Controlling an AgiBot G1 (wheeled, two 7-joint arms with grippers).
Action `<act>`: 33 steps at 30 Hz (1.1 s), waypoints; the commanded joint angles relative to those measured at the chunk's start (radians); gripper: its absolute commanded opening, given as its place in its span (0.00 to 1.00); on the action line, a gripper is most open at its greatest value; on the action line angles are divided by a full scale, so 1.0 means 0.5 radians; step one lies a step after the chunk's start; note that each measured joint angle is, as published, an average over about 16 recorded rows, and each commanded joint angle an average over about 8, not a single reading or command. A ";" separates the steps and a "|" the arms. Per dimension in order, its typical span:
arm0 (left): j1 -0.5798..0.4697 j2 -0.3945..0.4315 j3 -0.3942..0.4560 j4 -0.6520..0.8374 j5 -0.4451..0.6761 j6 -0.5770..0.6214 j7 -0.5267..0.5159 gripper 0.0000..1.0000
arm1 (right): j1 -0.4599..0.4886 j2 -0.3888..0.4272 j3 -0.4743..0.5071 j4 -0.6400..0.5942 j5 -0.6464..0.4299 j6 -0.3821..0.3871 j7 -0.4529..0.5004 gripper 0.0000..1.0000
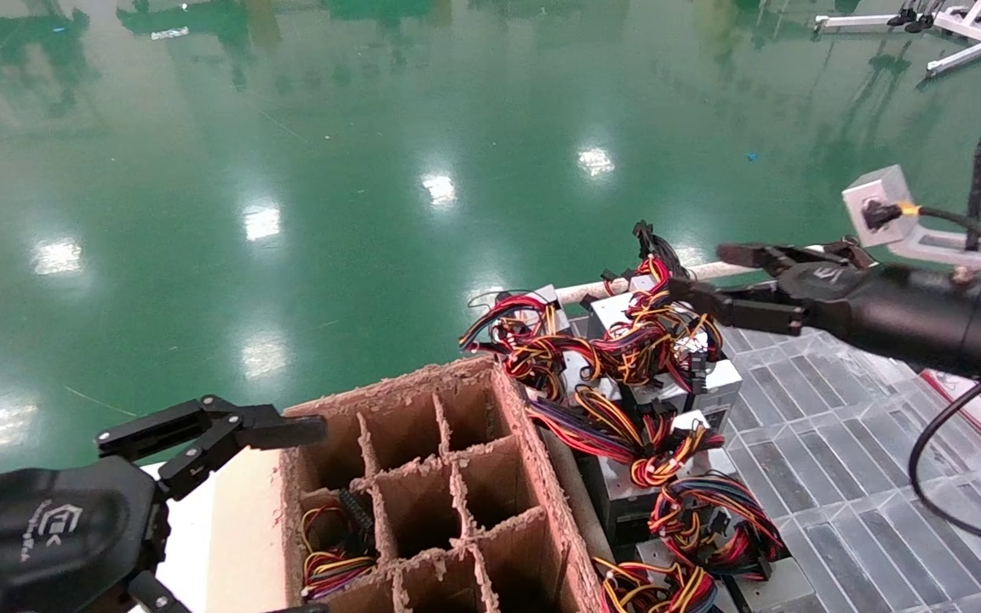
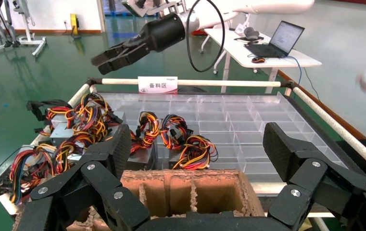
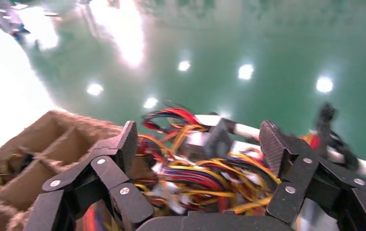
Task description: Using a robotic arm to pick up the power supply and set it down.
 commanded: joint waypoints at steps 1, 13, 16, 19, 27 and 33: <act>0.000 0.000 0.000 0.000 0.000 0.000 0.000 1.00 | -0.052 0.021 0.047 0.091 0.002 -0.010 0.023 1.00; 0.000 0.000 0.000 0.000 0.000 0.000 0.000 1.00 | -0.360 0.144 0.329 0.636 0.012 -0.070 0.163 1.00; 0.000 0.000 0.000 0.000 0.000 0.000 0.000 1.00 | -0.438 0.175 0.401 0.773 0.015 -0.085 0.199 1.00; 0.000 0.000 0.000 0.000 0.000 0.000 0.000 1.00 | -0.515 0.206 0.472 0.910 0.017 -0.100 0.234 1.00; 0.000 0.000 0.000 0.000 0.000 0.000 0.000 1.00 | -0.722 0.289 0.661 1.275 0.024 -0.140 0.328 1.00; 0.000 0.000 0.000 0.000 0.000 0.000 0.000 1.00 | -0.878 0.351 0.804 1.550 0.029 -0.170 0.399 1.00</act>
